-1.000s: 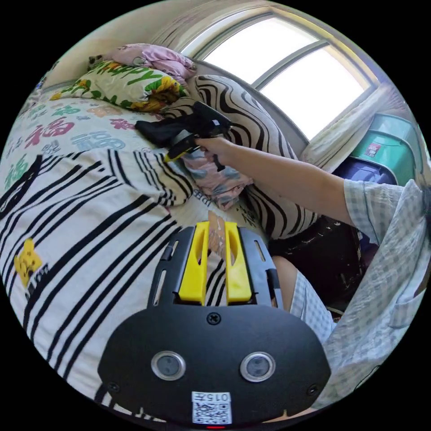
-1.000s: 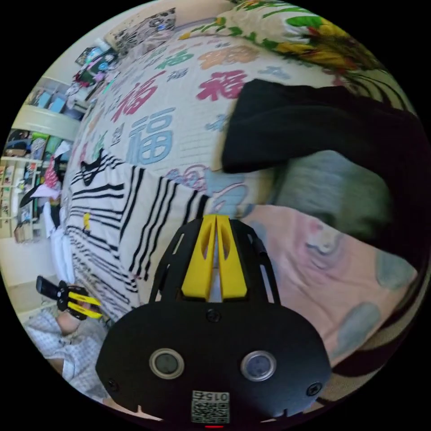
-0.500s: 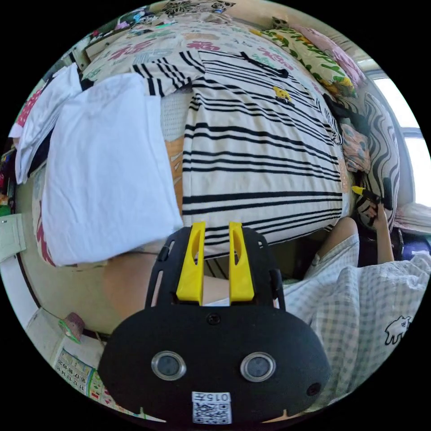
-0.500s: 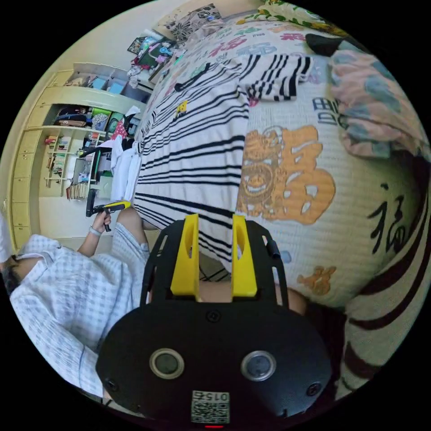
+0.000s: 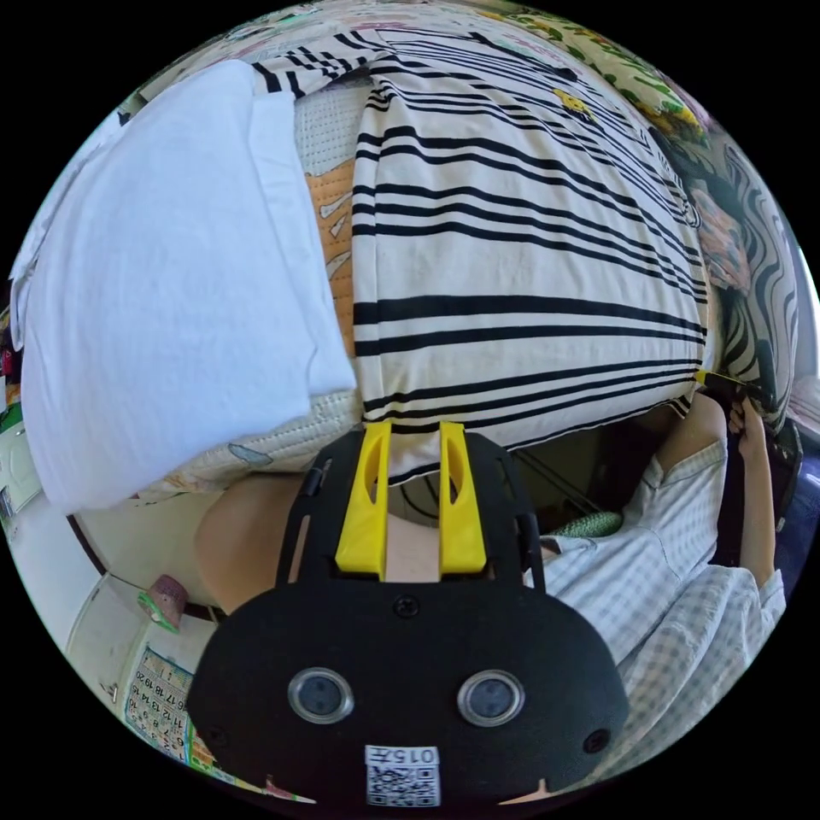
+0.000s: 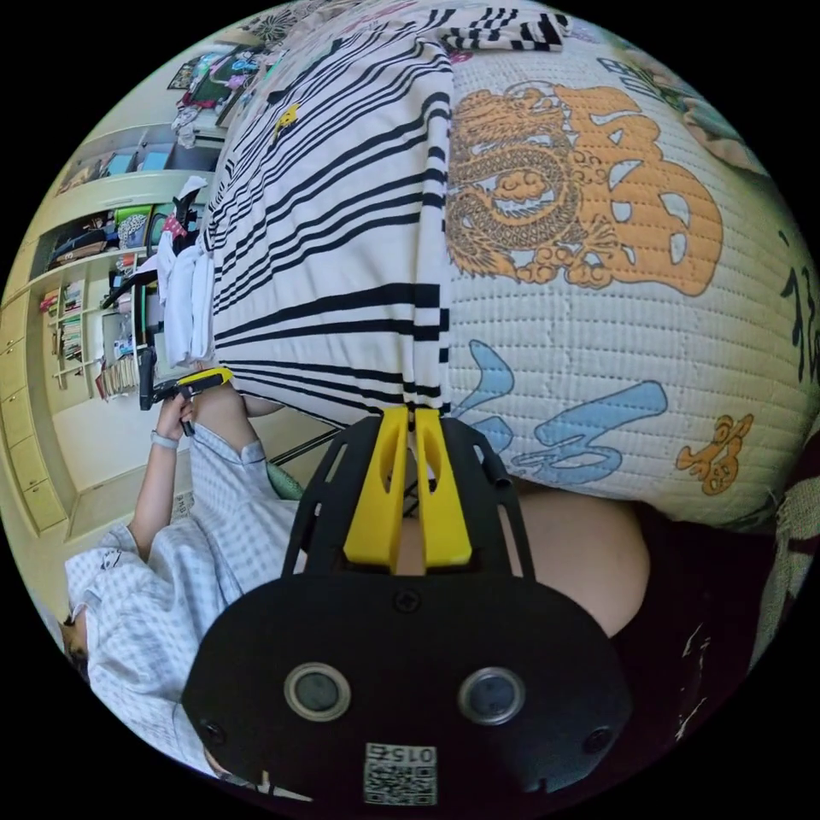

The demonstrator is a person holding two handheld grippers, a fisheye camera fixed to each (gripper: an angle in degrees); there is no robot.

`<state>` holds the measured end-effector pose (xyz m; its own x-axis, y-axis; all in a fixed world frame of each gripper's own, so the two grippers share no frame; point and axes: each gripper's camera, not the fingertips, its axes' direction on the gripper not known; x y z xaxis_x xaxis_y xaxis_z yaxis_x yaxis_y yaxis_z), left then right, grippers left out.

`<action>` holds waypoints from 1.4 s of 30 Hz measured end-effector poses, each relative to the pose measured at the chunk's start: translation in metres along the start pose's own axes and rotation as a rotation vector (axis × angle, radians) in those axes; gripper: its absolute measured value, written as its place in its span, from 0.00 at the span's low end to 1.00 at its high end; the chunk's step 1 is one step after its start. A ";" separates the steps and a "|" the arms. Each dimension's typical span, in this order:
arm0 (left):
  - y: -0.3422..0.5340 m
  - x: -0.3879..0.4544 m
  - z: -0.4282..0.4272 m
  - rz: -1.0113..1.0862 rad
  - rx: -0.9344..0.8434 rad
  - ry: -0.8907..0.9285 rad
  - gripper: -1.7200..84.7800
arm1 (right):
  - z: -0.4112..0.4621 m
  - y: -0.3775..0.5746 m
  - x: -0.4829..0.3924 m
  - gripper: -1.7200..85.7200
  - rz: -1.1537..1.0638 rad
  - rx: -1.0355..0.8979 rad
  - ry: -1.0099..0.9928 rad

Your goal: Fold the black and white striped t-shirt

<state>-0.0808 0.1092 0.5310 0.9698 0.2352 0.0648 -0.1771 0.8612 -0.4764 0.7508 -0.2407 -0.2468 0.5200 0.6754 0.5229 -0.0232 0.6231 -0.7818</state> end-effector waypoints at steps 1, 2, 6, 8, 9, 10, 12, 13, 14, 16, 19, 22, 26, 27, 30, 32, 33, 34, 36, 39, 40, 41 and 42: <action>0.000 0.001 0.000 0.000 -0.009 0.006 0.09 | 0.003 0.001 -0.001 0.04 -0.002 0.006 0.011; 0.001 0.002 0.000 -0.002 -0.009 -0.001 0.07 | 0.009 0.004 -0.004 0.03 0.002 0.025 0.030; 0.022 0.007 -0.006 0.018 0.049 0.029 0.02 | 0.017 0.020 -0.011 0.02 -0.012 0.076 0.090; 0.031 0.010 -0.008 0.027 0.068 0.054 0.01 | 0.018 0.027 -0.011 0.02 -0.009 0.098 0.080; 0.034 0.013 -0.010 0.043 0.072 0.059 0.01 | 0.020 0.032 -0.010 0.02 -0.010 0.104 0.074; 0.037 0.017 -0.011 0.059 0.072 0.050 0.01 | 0.021 0.033 -0.010 0.02 -0.009 0.106 0.071; 0.038 0.023 -0.007 0.071 0.054 0.026 0.01 | 0.028 0.037 -0.008 0.02 0.003 0.113 0.061; 0.036 0.025 0.000 0.073 0.029 0.015 0.01 | 0.031 0.037 -0.008 0.02 0.008 0.110 0.057; 0.035 0.026 0.003 0.070 0.017 0.012 0.01 | 0.038 0.036 -0.008 0.02 0.013 0.102 0.048; 0.029 0.029 0.021 0.043 -0.068 -0.022 0.01 | 0.050 0.033 -0.009 0.02 0.014 0.077 0.047; 0.026 0.036 0.035 0.063 -0.136 -0.021 0.01 | 0.067 0.034 -0.012 0.02 0.021 0.047 0.067; 0.035 0.042 0.026 0.066 -0.045 -0.012 0.01 | 0.069 0.047 -0.017 0.02 0.009 0.112 0.028; 0.053 0.057 0.002 0.078 0.162 -0.034 0.01 | 0.055 0.080 -0.047 0.01 -0.043 0.332 0.089; 0.057 0.065 -0.004 0.086 0.224 -0.036 0.01 | 0.052 0.089 -0.061 0.01 -0.058 0.398 0.131; 0.054 0.093 -0.005 0.149 0.306 -0.032 0.01 | 0.058 0.088 -0.098 0.01 -0.121 0.435 0.240; 0.045 0.111 0.004 0.178 0.311 -0.059 0.01 | 0.066 0.070 -0.122 0.01 -0.177 0.351 0.289; 0.036 0.121 0.012 0.193 0.298 -0.061 0.01 | 0.070 0.054 -0.139 0.01 -0.225 0.277 0.312; 0.028 0.129 0.020 0.207 0.286 -0.053 0.01 | 0.070 0.046 -0.149 0.01 -0.250 0.242 0.325; 0.015 0.142 0.031 0.228 0.270 -0.031 0.01 | 0.069 0.012 -0.190 0.01 -0.350 0.120 0.412; -0.003 0.162 0.039 0.268 0.248 0.000 0.01 | 0.060 -0.027 -0.236 0.01 -0.417 -0.077 0.537; -0.009 0.169 0.039 0.289 0.254 0.008 0.01 | 0.058 -0.033 -0.244 0.01 -0.412 -0.120 0.563; -0.011 0.173 0.039 0.298 0.258 0.008 0.01 | 0.052 -0.043 -0.257 0.01 -0.407 -0.202 0.608; -0.016 0.181 0.037 0.314 0.264 0.003 0.01 | 0.044 -0.050 -0.270 0.01 -0.390 -0.252 0.664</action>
<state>0.0910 0.1547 0.5831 0.8621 0.5041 -0.0512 -0.5013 0.8339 -0.2311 0.5739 -0.4370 -0.3340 0.8513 0.0032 0.5247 0.4162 0.6047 -0.6790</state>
